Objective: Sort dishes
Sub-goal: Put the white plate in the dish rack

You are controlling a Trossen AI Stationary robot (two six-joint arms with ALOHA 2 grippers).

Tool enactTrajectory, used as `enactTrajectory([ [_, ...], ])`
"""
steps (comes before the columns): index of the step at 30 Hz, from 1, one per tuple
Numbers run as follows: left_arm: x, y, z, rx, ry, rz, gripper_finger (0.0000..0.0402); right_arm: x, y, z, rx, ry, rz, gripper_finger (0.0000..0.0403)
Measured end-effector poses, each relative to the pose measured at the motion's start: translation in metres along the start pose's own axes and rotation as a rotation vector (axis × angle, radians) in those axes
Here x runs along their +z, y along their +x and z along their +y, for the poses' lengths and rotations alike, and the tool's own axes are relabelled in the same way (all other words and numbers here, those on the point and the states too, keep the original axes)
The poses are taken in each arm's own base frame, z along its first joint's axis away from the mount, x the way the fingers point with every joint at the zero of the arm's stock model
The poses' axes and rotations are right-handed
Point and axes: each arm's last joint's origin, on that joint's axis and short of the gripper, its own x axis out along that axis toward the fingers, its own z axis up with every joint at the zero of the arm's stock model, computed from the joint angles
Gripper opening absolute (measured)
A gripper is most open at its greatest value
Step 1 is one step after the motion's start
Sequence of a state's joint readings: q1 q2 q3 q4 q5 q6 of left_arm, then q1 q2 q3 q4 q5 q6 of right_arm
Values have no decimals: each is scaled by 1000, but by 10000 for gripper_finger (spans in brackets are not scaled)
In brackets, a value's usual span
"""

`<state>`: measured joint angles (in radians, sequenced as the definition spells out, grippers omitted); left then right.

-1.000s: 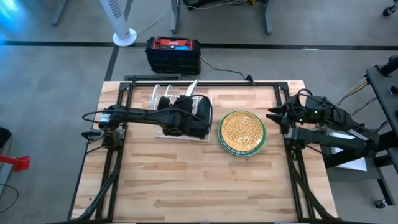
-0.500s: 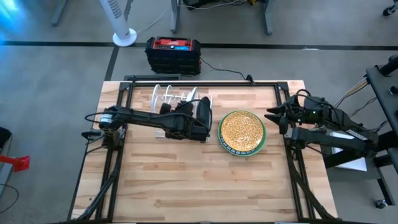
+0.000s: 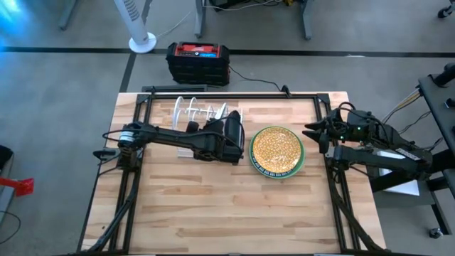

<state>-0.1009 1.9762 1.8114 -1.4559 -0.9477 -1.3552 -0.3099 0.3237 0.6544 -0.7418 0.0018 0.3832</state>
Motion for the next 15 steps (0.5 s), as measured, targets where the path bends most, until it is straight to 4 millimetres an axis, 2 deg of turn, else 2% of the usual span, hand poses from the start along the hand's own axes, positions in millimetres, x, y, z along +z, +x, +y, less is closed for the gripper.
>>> enactTrajectory([
  [15, -5, 3, 0, 8, -38, 31, 21, 0, 0, 0, 0, -9, 2, 175],
])
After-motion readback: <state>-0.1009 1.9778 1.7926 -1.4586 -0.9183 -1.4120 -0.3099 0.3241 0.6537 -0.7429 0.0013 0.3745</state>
